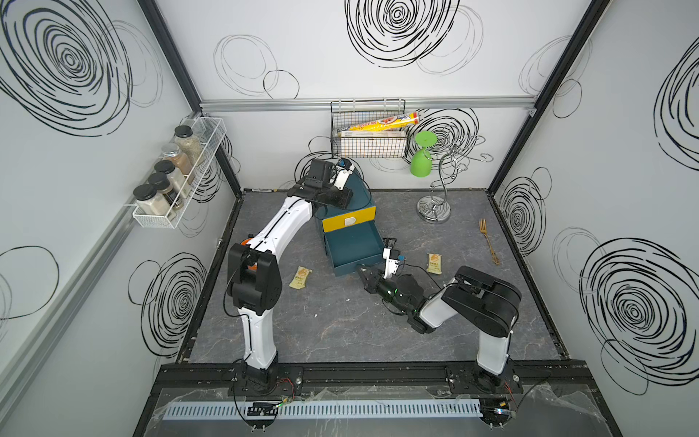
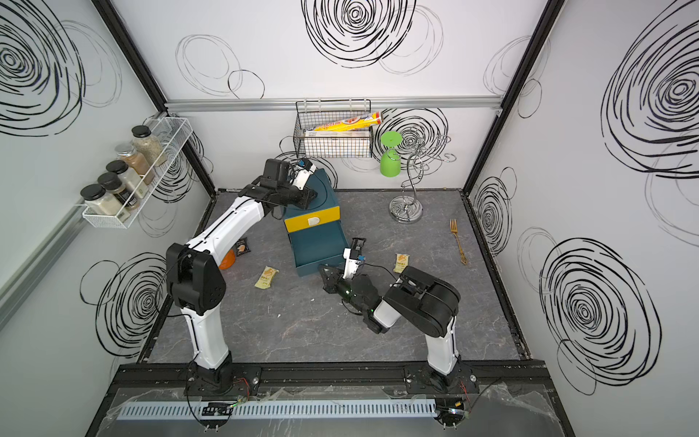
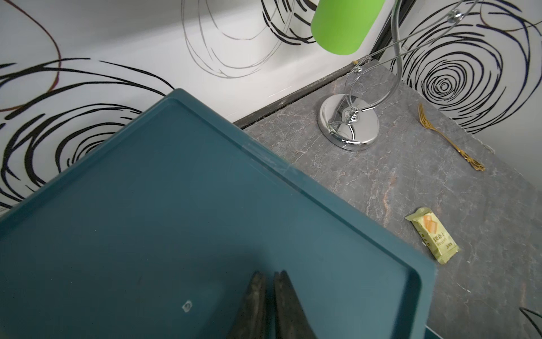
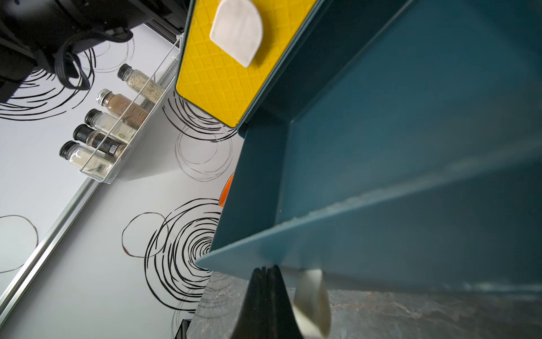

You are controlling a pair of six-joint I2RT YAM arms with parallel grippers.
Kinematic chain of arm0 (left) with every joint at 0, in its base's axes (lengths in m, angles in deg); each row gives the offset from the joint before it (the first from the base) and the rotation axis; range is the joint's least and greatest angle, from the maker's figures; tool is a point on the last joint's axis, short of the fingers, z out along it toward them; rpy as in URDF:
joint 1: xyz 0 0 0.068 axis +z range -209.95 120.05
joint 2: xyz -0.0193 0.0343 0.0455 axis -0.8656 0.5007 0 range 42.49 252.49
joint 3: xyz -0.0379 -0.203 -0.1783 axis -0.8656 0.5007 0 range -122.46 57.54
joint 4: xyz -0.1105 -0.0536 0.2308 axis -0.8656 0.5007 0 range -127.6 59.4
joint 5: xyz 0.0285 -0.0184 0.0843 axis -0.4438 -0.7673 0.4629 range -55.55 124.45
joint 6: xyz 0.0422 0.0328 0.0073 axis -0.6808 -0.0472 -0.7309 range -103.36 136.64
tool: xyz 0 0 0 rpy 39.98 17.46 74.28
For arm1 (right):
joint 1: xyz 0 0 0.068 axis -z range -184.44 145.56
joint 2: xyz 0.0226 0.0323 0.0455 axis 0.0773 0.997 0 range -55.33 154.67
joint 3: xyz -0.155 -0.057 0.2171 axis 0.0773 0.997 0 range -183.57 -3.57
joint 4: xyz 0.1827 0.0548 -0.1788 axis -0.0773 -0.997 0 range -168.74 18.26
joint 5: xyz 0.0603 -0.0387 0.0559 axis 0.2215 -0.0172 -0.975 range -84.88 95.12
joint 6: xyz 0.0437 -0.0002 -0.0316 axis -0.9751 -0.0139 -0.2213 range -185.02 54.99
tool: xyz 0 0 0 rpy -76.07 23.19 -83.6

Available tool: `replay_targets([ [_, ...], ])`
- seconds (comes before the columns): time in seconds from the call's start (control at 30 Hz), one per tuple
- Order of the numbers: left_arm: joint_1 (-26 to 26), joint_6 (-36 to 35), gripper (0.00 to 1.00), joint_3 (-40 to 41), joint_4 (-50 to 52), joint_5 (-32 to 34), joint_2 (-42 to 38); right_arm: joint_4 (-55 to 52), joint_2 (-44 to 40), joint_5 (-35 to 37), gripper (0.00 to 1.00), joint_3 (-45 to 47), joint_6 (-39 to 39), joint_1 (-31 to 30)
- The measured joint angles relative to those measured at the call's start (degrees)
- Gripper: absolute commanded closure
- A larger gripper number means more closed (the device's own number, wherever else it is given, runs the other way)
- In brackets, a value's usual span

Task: Take the cookies out of the drawer
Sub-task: Close the drawer in the storage box.

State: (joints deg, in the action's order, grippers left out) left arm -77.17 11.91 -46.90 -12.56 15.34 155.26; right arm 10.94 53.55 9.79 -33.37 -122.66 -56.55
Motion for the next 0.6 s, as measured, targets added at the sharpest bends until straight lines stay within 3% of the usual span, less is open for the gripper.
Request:
replay_targets([
  [0.6,0.0,-1.5,0.86,4.5,-1.1,-6.5,-2.6,-2.5,12.4,-2.2,1.0,-19.7,0.0,5.3],
])
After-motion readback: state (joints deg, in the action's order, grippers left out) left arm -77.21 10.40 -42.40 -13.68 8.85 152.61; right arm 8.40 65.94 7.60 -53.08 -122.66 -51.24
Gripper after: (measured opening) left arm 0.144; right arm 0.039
